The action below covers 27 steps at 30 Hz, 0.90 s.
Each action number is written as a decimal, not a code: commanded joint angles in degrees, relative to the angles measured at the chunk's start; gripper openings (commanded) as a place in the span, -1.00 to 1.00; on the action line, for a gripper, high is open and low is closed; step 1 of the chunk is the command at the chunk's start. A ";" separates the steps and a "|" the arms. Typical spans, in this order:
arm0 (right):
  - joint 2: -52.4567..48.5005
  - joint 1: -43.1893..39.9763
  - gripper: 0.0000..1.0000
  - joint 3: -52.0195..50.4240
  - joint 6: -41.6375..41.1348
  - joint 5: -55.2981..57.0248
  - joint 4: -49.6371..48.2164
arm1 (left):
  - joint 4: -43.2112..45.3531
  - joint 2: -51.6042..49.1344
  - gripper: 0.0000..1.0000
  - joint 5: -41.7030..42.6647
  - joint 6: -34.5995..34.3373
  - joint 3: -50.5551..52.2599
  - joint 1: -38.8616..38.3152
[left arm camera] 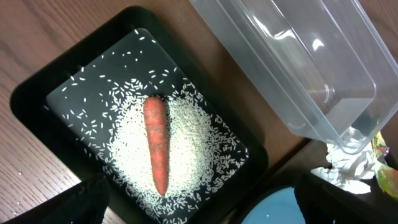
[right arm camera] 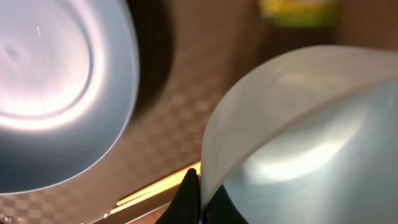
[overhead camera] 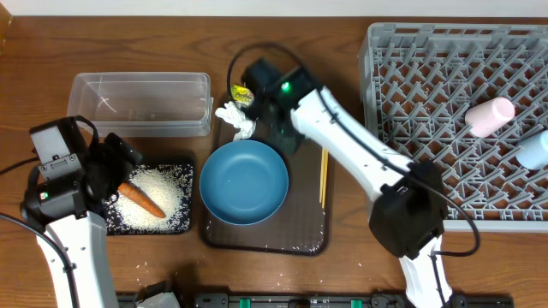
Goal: Sort waste into correct bins and load items into the dishwasher rack
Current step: 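Lift the light blue bowl off the middle tray, then carry the light blue bowl right over the dish rack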
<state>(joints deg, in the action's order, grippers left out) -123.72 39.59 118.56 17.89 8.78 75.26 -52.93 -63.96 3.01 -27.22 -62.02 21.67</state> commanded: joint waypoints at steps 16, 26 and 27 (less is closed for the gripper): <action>1.44 -38.99 -0.97 11.17 -6.69 -65.99 1.07 | -0.17 -0.13 0.93 -0.70 -0.33 -0.70 0.28; 1.42 -48.61 -0.97 -3.10 1.70 -89.15 -1.11 | -0.17 -0.13 0.93 -0.70 -0.33 -0.68 0.28; 1.42 -48.98 -0.98 -4.28 1.70 -90.23 -1.90 | -0.17 -0.13 0.93 -0.70 -0.33 -0.70 0.28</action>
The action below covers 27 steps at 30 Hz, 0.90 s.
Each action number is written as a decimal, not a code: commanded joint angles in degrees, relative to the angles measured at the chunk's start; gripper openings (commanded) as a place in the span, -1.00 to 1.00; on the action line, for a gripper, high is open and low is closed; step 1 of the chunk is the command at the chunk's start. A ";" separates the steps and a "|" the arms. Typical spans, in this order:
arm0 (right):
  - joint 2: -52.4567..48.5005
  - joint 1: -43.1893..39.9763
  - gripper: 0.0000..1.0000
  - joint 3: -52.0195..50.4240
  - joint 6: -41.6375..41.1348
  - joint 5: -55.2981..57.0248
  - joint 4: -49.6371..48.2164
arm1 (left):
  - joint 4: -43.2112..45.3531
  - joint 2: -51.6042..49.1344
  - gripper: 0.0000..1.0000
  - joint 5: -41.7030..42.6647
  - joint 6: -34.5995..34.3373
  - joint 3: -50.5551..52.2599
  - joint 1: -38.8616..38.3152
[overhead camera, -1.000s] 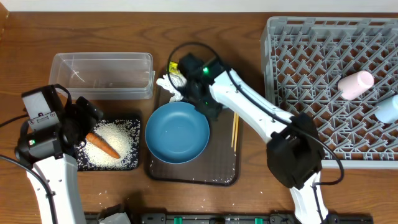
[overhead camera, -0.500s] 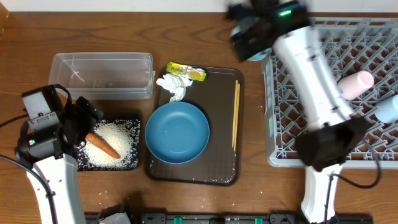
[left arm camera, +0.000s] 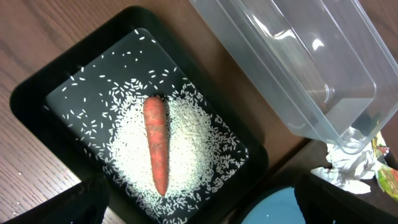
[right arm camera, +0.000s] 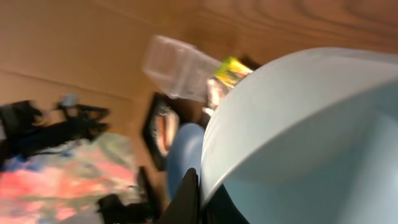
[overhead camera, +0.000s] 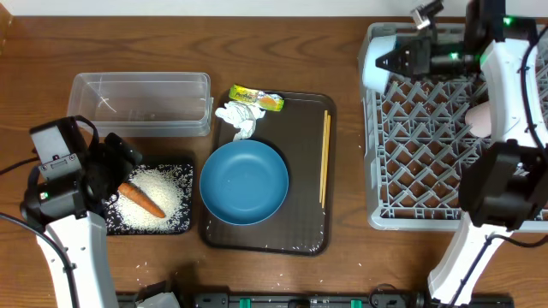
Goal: Sort waste into correct bins and load items into the dishwasher rack
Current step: 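Carry the light blue bowl right over the dish rack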
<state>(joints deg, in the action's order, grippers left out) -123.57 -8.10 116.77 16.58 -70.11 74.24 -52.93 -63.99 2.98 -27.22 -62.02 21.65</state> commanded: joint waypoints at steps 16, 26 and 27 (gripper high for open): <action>1.29 -6.99 -0.98 -7.85 3.67 -8.57 2.14 | -0.17 -0.11 0.93 -0.68 -0.33 -0.70 0.31; 1.29 -7.28 -0.98 -15.28 9.25 -8.15 5.92 | -0.17 -0.11 0.93 -0.68 -0.33 -0.70 0.31; 1.29 -7.52 -0.97 -16.13 9.27 -8.13 5.86 | -0.17 -0.11 0.93 -0.68 -0.33 -0.70 0.31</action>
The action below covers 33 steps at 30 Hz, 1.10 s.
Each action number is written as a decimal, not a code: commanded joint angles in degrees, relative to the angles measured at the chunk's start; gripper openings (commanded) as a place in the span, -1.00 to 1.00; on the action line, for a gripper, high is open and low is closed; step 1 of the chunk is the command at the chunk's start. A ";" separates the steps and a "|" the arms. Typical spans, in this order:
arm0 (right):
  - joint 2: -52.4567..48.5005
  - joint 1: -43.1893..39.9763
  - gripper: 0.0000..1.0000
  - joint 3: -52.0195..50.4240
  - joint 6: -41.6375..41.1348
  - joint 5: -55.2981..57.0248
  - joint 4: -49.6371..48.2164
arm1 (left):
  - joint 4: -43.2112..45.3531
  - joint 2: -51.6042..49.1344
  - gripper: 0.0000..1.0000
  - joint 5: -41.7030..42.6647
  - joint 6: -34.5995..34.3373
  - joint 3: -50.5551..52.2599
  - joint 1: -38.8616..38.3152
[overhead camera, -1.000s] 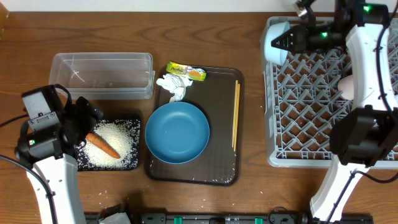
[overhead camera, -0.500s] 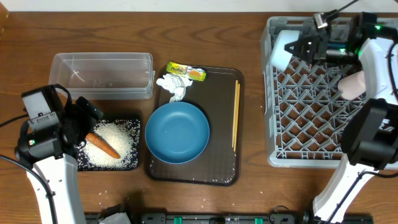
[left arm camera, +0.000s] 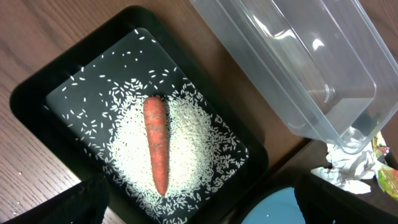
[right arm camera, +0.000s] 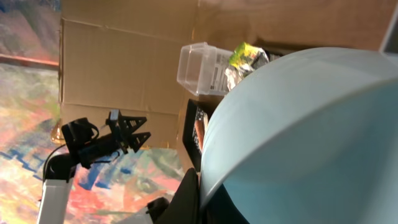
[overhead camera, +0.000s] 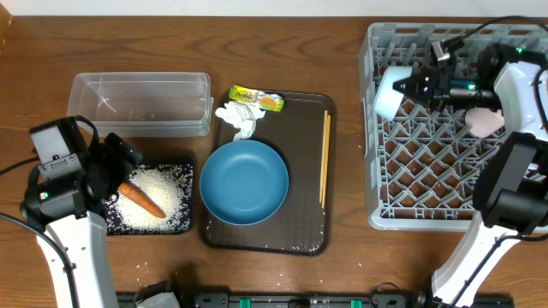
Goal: Sort waste into correct bins and load items into the dishwasher rack
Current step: 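Carry the light blue bowl right over the dish rack, then lower the light blue bowl upright into the rack slots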
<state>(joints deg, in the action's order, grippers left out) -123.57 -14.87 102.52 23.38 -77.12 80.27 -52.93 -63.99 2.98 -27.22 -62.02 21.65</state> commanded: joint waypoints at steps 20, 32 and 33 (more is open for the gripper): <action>1.53 -6.03 -0.97 -6.08 3.06 5.84 3.78 | -0.17 -0.11 0.94 -0.68 -0.33 -0.70 0.31; 5.68 -10.54 -0.97 -5.88 3.06 7.76 4.55 | -0.17 -0.11 0.93 -0.68 -0.33 -0.70 0.31; 6.43 -10.82 -0.97 -5.79 3.04 7.72 4.42 | -0.17 -0.11 0.94 -0.68 -0.33 -0.70 0.31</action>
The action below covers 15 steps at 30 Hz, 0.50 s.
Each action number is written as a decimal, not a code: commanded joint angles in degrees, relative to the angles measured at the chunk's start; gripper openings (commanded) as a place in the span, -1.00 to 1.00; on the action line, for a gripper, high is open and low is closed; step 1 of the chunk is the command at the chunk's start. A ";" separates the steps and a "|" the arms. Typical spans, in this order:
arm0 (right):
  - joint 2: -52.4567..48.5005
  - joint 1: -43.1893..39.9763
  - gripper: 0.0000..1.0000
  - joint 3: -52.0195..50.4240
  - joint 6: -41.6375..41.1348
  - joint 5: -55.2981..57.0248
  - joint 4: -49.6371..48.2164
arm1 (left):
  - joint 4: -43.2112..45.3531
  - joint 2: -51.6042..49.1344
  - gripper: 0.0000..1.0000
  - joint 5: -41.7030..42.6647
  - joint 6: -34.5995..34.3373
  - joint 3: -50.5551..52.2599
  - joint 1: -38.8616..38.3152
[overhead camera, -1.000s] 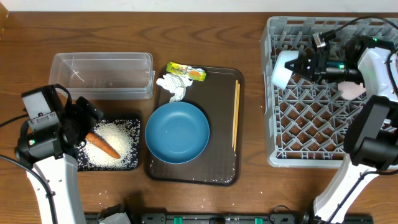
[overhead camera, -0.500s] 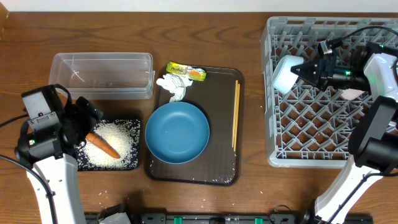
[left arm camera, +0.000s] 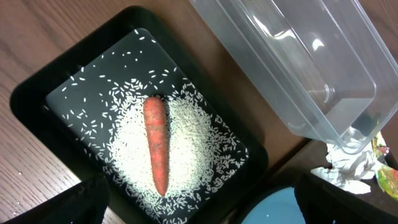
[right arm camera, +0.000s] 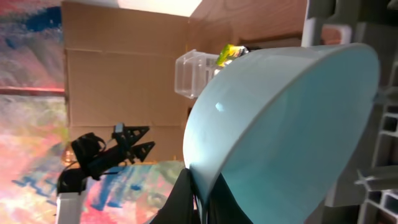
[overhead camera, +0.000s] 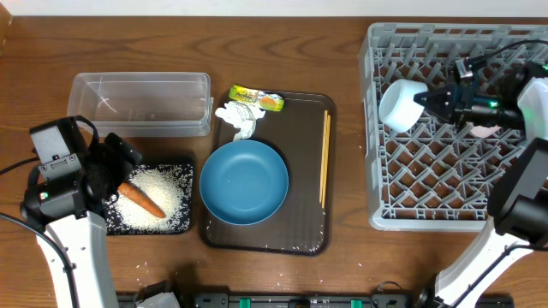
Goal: Sort waste into correct bins and load items into the dishwasher rack
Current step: 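Lower the light blue bowl upright into the rack slots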
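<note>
My right gripper (overhead camera: 425, 99) is shut on the rim of a small pale bowl (overhead camera: 399, 104), held on its side over the left part of the grey dishwasher rack (overhead camera: 428, 197); the bowl (right arm camera: 292, 130) fills the right wrist view. My left gripper (left arm camera: 199, 205) hangs open above the black tray (left arm camera: 37, 87) of rice with a carrot (left arm camera: 155, 143) on it. A blue plate (overhead camera: 244, 181), chopsticks (overhead camera: 324, 158), crumpled tissue (overhead camera: 237, 118) and a yellow-green wrapper (overhead camera: 257, 98) lie on the brown tray (overhead camera: 300, 239).
A clear plastic bin (overhead camera: 141, 103) stands behind the black tray. A pink cup (overhead camera: 486, 130) shows partly behind my right arm in the rack. A few rice grains are scattered on the wood near the front.
My right gripper has carried the bowl a little rightward and lower in the rack's left part. The left arm has not moved.
My right gripper was shut on the bowl at the back of the brown tray. Then it held the bowl over the rack's back left corner, then further into the rack, and now lower among the tines. My left gripper stayed open over the carrot throughout.
</note>
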<state>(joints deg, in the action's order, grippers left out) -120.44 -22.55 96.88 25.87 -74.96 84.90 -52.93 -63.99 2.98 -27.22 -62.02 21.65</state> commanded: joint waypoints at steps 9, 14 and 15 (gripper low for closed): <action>6.78 -3.85 -0.98 -0.15 -0.52 5.53 -0.68 | -0.17 -0.11 0.93 -0.68 -0.33 -0.68 0.31; 6.97 -3.98 -0.97 -0.13 -0.31 3.91 -0.92 | -0.20 -0.11 0.93 -0.68 -0.33 -0.70 0.31; 7.04 -4.09 -0.98 -0.13 -0.02 2.64 -1.22 | -0.17 -0.11 0.94 -0.68 -0.33 -0.70 0.31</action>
<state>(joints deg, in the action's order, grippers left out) -114.72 -26.46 96.79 25.78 -69.32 84.05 -52.93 -63.99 2.98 -27.22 -62.02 21.65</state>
